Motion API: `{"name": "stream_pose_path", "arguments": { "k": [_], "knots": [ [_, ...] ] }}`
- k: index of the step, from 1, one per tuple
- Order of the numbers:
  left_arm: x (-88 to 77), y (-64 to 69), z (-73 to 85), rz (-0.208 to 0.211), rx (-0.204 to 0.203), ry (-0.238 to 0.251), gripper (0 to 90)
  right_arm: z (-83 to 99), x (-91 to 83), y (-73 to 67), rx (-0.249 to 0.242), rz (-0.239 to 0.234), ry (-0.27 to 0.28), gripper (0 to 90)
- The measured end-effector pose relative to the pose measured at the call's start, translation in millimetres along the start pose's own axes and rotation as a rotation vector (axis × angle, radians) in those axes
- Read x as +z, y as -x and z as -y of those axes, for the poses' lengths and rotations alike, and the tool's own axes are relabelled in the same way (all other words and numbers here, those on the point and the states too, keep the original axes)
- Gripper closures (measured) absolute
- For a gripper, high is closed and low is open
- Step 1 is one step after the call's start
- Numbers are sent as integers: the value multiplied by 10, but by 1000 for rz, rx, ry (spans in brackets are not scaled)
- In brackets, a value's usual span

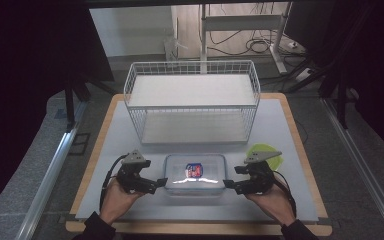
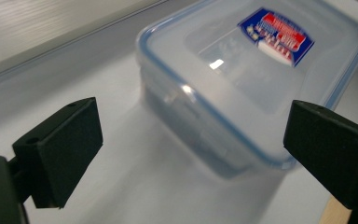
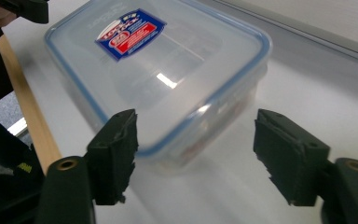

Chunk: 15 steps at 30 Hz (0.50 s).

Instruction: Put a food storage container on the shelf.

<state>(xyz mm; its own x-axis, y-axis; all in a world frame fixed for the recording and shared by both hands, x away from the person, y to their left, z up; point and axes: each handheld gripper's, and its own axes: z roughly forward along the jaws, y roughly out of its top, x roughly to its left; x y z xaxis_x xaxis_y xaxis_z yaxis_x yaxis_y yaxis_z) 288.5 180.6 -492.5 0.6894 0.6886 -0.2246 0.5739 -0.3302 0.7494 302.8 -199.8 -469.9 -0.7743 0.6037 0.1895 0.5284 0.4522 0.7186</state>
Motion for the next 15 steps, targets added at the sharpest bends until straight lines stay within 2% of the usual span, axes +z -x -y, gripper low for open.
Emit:
{"name": "stream_pose_path", "arguments": {
  "k": [4,7,9,10,14,15],
  "knots": [
    [107,-11,-71,44,-9,-13,32,-70,154,41,31,-16,-26,226],
    [196,-29,-88,76,-21,-37,23,-95,233,64,56,-31,-39,193],
    [254,-41,-86,94,-14,-60,21,-107,270,89,79,-51,-50,162],
    [304,-65,-84,139,-28,-72,7,-108,283,98,83,-60,-53,148],
    [405,-120,-84,233,-75,-89,0,-108,376,151,135,-133,-70,113],
    [421,-133,-81,242,-101,-92,0,-111,402,154,145,-138,-72,93]
  ]
}}
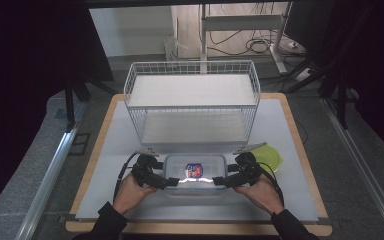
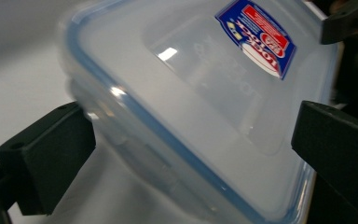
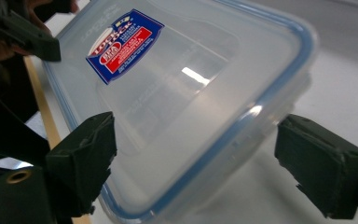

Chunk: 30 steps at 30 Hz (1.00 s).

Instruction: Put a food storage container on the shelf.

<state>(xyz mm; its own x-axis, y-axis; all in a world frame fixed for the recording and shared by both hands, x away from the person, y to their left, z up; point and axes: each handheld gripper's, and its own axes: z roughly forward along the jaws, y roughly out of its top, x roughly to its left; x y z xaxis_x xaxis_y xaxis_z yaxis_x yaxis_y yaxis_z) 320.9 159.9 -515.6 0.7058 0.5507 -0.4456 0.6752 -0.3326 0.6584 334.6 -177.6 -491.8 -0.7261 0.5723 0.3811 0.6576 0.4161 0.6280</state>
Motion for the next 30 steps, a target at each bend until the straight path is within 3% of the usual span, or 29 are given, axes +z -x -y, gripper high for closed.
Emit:
{"name": "stream_pose_path", "arguments": {
  "k": [5,10,12,16,21,23,30],
  "knots": [
    [-11,11,34,25,-11,-33,0,-23,64,45,55,-45,-25,84],
    [-63,102,65,-8,4,-33,40,30,-14,22,68,-51,-18,171],
    [-93,169,90,-35,30,-29,48,58,-34,-2,66,-50,-7,193],
    [-175,258,169,-63,49,17,154,138,-153,-36,80,-52,50,335],
    [-240,306,307,-42,19,47,242,194,-219,-92,77,-44,80,409],
    [-293,289,350,-21,-10,87,320,232,-262,-96,87,-61,100,467],
    [-343,245,411,23,-67,143,442,306,-322,-184,77,-43,120,504]
  ]
}}
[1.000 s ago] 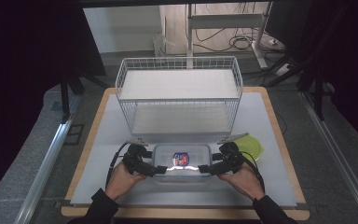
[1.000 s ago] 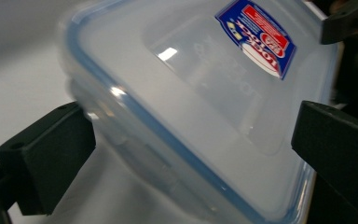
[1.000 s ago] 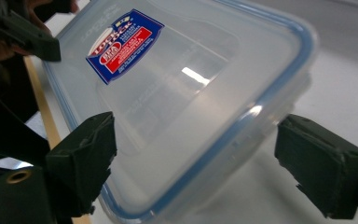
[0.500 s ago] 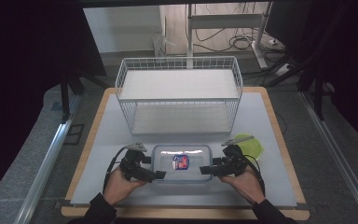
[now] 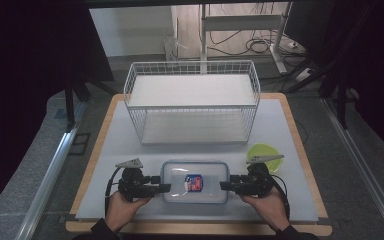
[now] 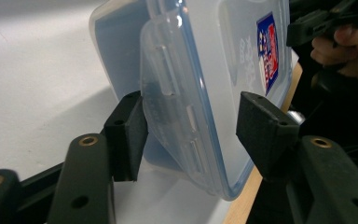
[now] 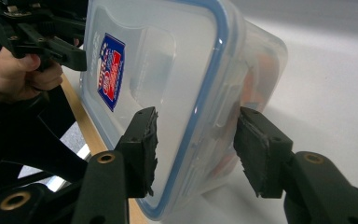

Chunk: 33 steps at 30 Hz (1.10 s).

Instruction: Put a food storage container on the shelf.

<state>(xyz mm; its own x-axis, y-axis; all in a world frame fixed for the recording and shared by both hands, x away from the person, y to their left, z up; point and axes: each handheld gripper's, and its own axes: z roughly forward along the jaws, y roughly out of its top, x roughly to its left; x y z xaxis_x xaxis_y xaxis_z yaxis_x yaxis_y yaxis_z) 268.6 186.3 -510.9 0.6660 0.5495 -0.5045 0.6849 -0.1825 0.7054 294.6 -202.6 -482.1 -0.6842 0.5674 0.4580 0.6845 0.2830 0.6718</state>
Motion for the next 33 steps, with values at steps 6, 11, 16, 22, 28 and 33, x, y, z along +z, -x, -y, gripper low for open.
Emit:
{"name": "stream_pose_path", "arguments": {
  "k": [6,11,16,22,28,33],
  "knots": [
    [-28,-64,22,52,-63,31,494,33,-18,20,39,-24,25,530],
    [-43,-40,-12,28,-56,28,514,36,-17,-3,47,-10,46,538],
    [-40,-14,-56,10,-41,39,514,9,-14,-6,36,15,64,529],
    [-131,51,-203,-4,-5,75,515,-112,-86,-43,11,13,102,529],
    [-230,85,-364,-18,19,90,514,-288,-143,-89,-21,12,119,529],
    [-307,113,-522,-26,34,108,515,-455,-183,-92,-33,4,133,529]
  ]
}}
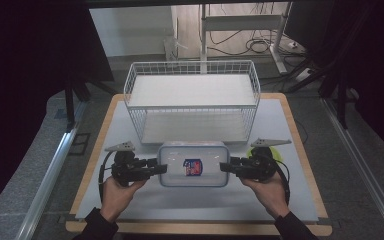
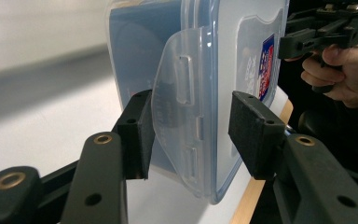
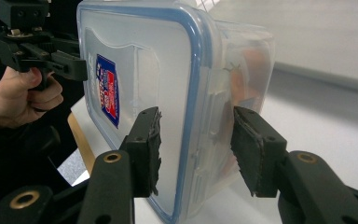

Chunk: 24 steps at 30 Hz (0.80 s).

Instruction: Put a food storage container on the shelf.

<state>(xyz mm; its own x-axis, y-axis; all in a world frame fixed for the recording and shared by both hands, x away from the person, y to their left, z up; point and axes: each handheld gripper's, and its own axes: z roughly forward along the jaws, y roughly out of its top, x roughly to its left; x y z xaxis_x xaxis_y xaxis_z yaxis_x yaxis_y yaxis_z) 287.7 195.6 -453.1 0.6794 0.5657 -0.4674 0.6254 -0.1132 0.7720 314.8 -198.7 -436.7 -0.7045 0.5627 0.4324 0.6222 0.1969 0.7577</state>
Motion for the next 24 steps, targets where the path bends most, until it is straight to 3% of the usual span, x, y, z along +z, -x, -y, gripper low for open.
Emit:
{"name": "stream_pose_path", "arguments": {
  "k": [8,24],
  "knots": [
    [-79,23,-278,-1,15,22,521,-243,-46,43,14,-27,25,528],
    [-209,12,-714,-15,30,54,521,-734,-100,16,-17,-27,59,528]
  ]
}}
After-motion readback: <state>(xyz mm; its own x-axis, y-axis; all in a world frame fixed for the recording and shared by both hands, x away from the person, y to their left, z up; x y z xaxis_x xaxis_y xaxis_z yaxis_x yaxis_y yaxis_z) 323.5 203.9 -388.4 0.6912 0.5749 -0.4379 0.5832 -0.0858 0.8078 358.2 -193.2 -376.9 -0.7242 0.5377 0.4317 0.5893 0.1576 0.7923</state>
